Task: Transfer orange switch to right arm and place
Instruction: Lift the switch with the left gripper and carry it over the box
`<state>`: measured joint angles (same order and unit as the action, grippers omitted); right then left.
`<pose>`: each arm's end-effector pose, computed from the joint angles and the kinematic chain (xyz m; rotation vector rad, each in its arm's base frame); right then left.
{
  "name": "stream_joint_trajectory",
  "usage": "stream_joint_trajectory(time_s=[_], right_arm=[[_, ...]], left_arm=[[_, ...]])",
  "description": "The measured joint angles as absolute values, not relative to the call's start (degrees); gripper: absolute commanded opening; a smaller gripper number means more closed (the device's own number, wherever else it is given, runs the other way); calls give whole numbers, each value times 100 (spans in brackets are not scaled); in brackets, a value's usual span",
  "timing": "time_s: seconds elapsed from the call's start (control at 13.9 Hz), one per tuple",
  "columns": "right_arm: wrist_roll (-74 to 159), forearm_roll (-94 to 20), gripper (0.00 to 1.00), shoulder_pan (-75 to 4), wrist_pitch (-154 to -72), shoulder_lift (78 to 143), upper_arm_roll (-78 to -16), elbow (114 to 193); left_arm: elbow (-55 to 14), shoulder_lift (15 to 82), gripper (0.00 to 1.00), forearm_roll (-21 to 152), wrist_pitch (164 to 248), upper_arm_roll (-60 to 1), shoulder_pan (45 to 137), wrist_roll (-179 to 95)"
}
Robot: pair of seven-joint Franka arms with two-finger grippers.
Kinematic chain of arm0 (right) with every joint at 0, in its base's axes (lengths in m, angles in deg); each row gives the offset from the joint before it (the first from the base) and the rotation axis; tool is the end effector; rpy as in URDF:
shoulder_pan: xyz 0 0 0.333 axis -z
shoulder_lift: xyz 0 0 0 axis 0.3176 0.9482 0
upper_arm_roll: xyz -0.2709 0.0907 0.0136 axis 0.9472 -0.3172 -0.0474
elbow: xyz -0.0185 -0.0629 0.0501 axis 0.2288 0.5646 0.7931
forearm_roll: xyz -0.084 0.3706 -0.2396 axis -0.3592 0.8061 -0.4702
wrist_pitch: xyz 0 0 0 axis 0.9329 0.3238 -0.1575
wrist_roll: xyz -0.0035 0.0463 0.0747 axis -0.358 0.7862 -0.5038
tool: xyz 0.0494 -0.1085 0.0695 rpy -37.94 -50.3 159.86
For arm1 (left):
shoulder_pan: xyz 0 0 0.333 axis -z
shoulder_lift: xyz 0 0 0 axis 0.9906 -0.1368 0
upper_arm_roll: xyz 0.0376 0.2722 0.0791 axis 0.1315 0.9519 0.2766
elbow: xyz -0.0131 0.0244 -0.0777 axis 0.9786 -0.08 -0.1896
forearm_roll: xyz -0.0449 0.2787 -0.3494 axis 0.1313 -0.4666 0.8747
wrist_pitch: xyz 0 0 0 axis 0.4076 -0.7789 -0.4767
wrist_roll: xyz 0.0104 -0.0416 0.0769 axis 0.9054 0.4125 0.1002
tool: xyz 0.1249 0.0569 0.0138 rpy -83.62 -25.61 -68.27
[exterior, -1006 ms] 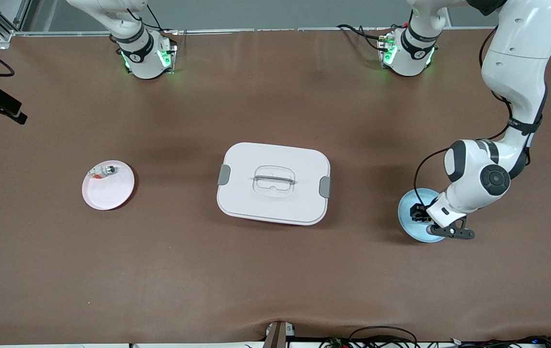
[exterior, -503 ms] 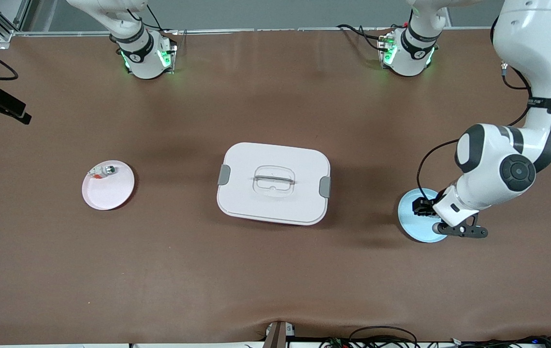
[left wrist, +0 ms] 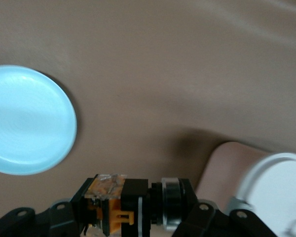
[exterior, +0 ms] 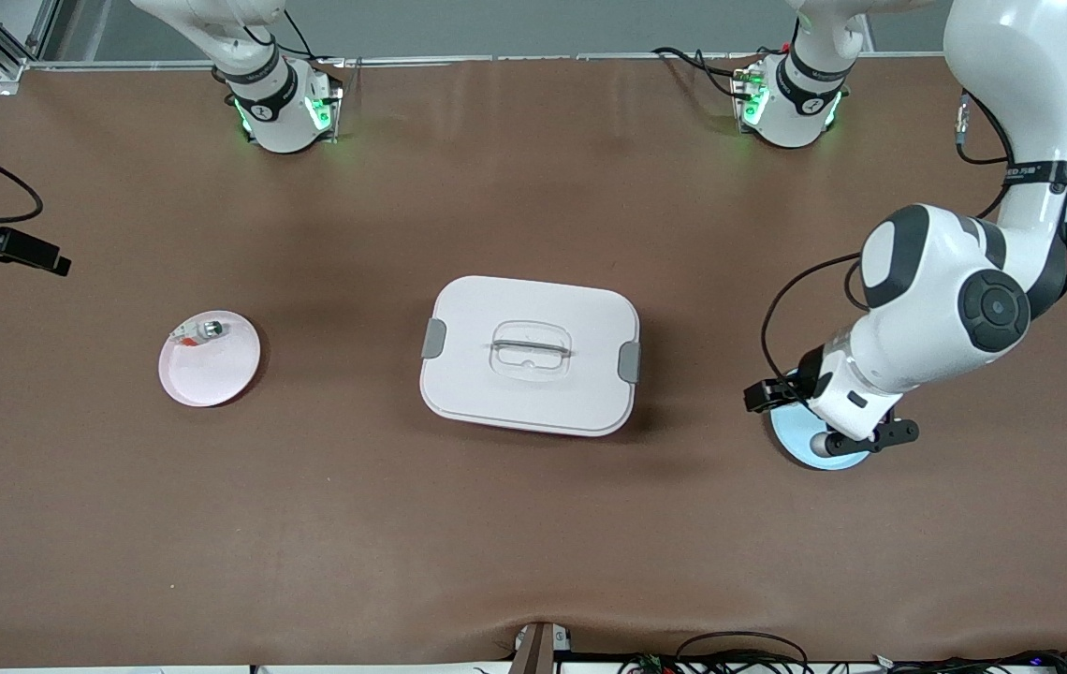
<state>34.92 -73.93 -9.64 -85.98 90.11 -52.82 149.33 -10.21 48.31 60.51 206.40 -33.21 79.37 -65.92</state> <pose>0.6036 -0.0908 0.4913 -3.1030 0.3058 0.2430 0.6922 -0.2196 0.3289 2.8856 0.3854 -0.0501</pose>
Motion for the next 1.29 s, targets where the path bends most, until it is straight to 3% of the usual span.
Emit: stream_joint_trajectory(time_s=[0.36,0.65,1.29], right_arm=[[3495,-7388,100,-920,-8605,9297,-5298,14930],[3504,-7296,100,-979,-8629,9316,-5374,14852],[3492,-4814,100,-1504,-9145,9360,-5431,14996]], left_arm=[[-718,4827,0,6206,20577,-4055,8055,-8907],[-472,4767,0,6233,20571,-4225,8648,-10901],[393,4287,0,6399,20933,-4238,9934,-14429]])
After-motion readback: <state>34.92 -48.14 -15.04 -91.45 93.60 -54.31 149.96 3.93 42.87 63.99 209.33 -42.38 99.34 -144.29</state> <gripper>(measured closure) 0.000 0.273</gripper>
